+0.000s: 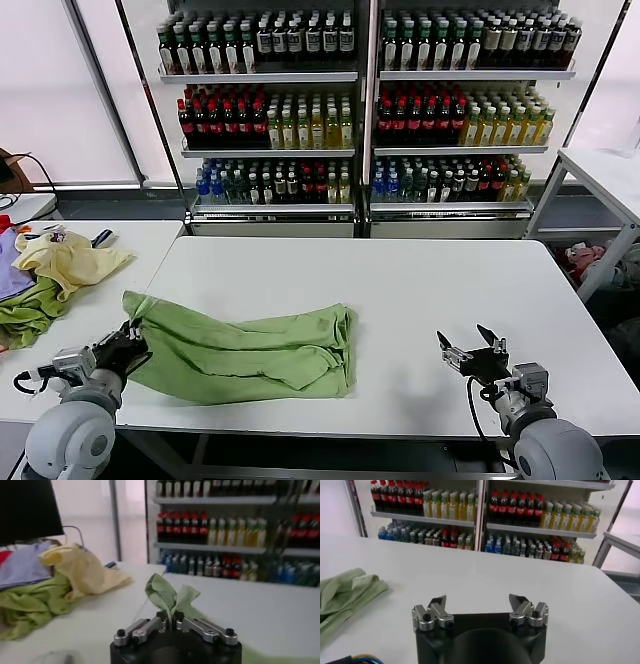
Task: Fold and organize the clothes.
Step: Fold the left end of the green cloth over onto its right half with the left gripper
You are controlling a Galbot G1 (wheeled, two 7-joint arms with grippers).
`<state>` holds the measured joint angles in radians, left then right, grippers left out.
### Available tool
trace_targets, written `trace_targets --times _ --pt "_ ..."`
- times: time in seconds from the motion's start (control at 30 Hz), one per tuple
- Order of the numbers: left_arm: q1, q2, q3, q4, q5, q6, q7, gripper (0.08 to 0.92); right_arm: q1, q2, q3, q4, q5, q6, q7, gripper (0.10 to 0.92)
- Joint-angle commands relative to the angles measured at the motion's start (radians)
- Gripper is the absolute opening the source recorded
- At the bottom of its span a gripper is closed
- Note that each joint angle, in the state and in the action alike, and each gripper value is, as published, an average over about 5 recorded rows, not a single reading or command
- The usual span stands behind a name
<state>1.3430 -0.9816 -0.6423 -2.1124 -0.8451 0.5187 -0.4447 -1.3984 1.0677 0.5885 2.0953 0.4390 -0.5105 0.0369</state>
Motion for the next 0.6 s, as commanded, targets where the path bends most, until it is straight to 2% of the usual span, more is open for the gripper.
trace_targets --times 0.03,0.2,0.6 --pt "-0.082 -0.128 0.14 -0.207 -0.362 0.016 -0.023 0.138 -0.005 -0.001 0.003 0.003 -0.001 0.001 0.0 0.823" --pt "-0.143 -0.205 0.271 -0.158 -0.371 0.009 -0.041 0.138 -0.01 -0.002 0.005 0.002 -0.003 0.004 -0.001 0.823" --pt "-0.27 -0.311 0.541 0.008 -0.214 0.008 -0.079 0.138 0.005 -0.006 0.003 -0.012 -0.004 0.009 -0.003 0.823"
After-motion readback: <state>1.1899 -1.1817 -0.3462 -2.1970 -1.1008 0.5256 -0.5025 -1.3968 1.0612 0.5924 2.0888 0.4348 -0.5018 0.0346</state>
